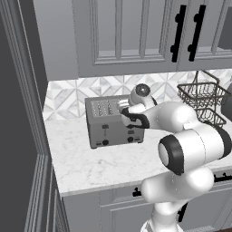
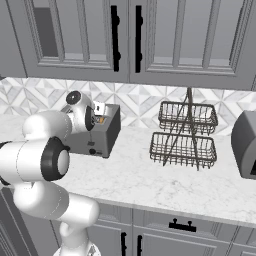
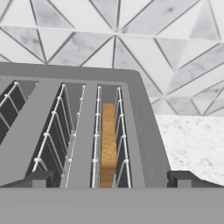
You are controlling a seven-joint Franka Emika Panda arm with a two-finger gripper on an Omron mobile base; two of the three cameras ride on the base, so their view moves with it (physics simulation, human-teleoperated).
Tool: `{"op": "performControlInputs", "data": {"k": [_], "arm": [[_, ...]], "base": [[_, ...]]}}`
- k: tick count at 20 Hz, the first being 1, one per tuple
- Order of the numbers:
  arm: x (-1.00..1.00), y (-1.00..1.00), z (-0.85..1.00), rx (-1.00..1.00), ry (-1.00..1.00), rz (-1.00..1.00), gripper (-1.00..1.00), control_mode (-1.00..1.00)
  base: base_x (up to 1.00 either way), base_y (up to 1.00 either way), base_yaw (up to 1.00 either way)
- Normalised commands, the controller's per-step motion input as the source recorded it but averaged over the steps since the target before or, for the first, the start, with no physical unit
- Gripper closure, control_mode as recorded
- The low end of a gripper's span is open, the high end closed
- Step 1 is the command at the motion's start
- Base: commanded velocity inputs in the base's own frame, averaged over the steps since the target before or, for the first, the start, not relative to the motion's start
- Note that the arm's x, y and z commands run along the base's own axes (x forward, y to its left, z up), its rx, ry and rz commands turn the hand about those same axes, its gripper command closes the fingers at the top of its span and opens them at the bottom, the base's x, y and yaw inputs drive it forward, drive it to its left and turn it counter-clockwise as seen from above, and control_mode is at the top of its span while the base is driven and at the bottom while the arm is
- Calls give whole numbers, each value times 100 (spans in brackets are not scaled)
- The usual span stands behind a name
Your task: Start the toaster. Once the lever pops up, take the bread to the plate on the dining counter.
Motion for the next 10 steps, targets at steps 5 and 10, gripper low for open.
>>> {"op": "performControlInputs", "data": {"k": [5, 10], "arm": [[0, 0, 0, 0, 0, 0, -100, -100], [0, 0, 0, 0, 0, 0, -100, -100]], "base": [[0, 0, 0], [0, 0, 0]]}}
